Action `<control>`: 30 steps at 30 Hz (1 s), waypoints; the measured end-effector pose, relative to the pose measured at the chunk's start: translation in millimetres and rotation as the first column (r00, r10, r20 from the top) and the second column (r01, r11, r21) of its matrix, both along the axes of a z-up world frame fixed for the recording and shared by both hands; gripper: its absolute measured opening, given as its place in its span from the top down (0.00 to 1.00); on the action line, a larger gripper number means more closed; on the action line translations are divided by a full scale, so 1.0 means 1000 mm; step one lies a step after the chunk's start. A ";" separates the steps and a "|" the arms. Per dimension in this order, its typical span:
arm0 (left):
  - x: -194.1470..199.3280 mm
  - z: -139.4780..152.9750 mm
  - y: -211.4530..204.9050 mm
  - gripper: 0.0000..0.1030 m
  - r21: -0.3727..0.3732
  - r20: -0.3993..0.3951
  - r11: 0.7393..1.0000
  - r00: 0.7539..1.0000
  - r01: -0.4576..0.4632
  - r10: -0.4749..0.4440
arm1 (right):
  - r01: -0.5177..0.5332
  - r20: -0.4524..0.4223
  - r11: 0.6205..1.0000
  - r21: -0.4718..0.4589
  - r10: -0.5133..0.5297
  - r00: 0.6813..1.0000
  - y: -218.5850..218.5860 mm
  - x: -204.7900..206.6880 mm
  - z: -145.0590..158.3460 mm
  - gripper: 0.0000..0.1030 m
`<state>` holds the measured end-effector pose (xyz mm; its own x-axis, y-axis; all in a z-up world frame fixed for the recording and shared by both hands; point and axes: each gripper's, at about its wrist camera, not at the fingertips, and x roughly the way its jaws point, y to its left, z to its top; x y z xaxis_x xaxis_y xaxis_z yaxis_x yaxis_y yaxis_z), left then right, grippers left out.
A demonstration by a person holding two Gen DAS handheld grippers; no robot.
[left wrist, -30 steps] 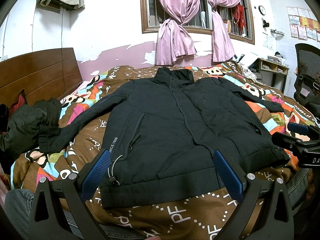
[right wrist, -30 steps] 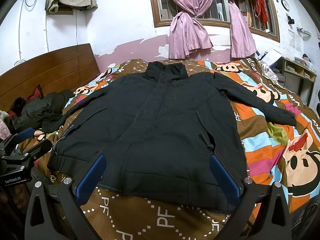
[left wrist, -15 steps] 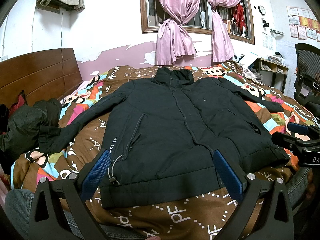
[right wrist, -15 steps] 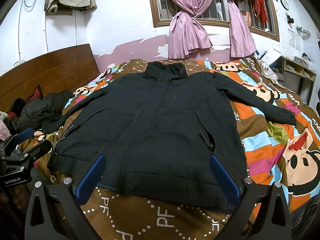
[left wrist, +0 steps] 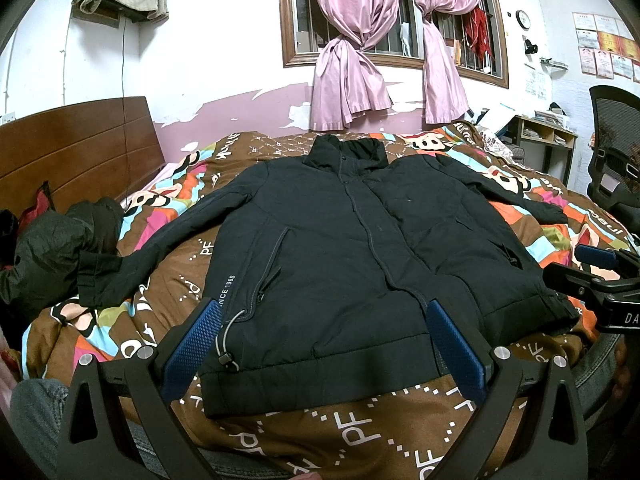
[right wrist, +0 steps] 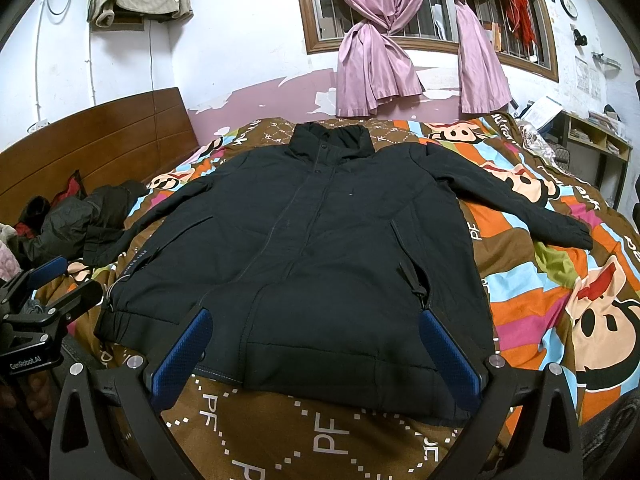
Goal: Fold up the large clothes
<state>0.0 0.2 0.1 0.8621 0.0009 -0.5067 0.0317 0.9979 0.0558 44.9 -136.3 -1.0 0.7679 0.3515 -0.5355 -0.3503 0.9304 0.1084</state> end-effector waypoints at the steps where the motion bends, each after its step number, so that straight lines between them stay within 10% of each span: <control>1: 0.000 0.000 0.000 0.03 0.000 0.000 1.000 1.000 0.000 0.000 | 0.000 0.000 1.000 0.000 0.000 1.000 0.000 0.000 0.000 0.00; 30: 0.052 -0.013 0.005 0.03 0.000 -0.149 0.999 0.988 -0.036 0.035 | 0.025 -0.128 0.995 0.098 -0.012 0.992 -0.023 0.034 -0.006 0.00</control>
